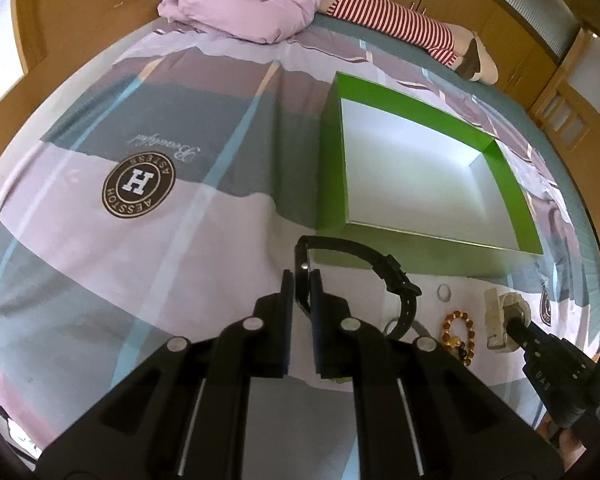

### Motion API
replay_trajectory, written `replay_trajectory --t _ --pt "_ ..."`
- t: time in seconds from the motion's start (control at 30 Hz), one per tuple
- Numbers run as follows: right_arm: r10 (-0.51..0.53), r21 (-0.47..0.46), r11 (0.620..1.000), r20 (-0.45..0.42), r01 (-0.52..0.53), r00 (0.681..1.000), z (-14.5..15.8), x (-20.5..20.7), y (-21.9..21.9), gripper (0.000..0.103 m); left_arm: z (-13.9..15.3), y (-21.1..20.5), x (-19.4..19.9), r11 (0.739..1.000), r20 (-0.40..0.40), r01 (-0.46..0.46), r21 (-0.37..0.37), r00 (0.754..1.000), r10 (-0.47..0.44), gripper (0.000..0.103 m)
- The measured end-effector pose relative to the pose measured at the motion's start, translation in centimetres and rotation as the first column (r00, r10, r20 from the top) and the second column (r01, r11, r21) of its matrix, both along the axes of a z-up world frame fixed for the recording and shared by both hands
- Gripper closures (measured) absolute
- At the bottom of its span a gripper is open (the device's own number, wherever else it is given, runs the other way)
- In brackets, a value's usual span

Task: Organize jewelry
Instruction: 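Carry the black watch into the green box with the left tool while the right drops the white watch there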

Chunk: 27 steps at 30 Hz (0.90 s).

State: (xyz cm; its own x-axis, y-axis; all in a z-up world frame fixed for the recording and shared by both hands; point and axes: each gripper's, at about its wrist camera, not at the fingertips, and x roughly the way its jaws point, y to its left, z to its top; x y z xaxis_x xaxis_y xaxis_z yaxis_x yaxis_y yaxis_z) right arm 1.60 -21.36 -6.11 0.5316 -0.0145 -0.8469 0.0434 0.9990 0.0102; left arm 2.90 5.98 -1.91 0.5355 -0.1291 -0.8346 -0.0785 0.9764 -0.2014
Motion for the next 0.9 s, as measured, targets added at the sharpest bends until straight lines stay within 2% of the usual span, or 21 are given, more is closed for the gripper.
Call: replay_trajectory --t 0.1,0.2,0.27,0.37,0.47,0.6,0.67,0.77,0.8,0.87,0.9 --pt "0.009 -0.001 1.000 -0.005 -0.009 1.000 -0.1 0.0 0.3 0.083 0.2 -0.5 0.1 1.000 -0.002 0.015 -0.013 1.000 -0.015 0.095" --pt "0.012 0.012 1.000 0.000 -0.012 1.000 0.3 -0.1 0.3 0.083 1.5 -0.5 -0.5 0.998 0.017 0.038 -0.053 0.999 -0.038 0.096" --pt "0.026 0.039 0.999 0.022 -0.027 0.999 1.4 -0.3 0.4 0.083 2.7 -0.8 -0.3 0.997 0.043 0.047 -0.068 0.998 -0.044 0.095" --pt "0.041 0.060 0.997 0.072 -0.045 0.997 3.7 -0.3 0.6 0.083 4.8 -1.9 0.7 0.997 0.081 0.069 -0.033 0.994 -0.066 0.095" --pt "0.044 0.056 0.997 0.111 -0.050 0.993 6.4 1.2 0.5 0.083 6.1 -3.0 2.7 0.995 0.096 0.094 -0.029 0.991 -0.091 0.095" --pt "0.058 0.050 0.997 0.161 -0.067 0.985 8.5 4.5 0.3 0.083 5.4 -4.0 6.0 0.992 0.117 0.116 -0.042 0.987 -0.110 0.095" --pt "0.058 0.049 0.997 0.168 -0.067 0.984 7.8 6.5 0.0 0.083 3.9 -4.3 7.4 0.993 0.089 0.112 -0.045 0.990 -0.108 0.095" --pt "0.028 0.083 0.996 0.111 -0.037 0.993 4.7 8.9 -0.6 0.083 1.7 -4.9 8.8 0.993 0.051 0.114 -0.013 0.992 -0.113 0.093" --pt "0.024 0.091 0.995 0.069 -0.030 0.997 3.5 9.5 -0.5 0.083 1.4 -4.9 8.9 0.994 0.050 0.107 -0.007 0.993 -0.106 0.090" --pt "0.022 0.114 0.993 0.025 -0.025 0.999 2.3 10.4 -0.4 0.080 1.6 -4.6 8.7 0.996 0.068 0.090 0.004 0.994 -0.090 0.072" --pt "0.012 0.127 0.992 0.023 -0.015 1.000 2.2 10.5 -0.4 0.077 2.0 -4.5 8.4 0.996 0.085 0.085 0.012 0.993 -0.085 0.070"
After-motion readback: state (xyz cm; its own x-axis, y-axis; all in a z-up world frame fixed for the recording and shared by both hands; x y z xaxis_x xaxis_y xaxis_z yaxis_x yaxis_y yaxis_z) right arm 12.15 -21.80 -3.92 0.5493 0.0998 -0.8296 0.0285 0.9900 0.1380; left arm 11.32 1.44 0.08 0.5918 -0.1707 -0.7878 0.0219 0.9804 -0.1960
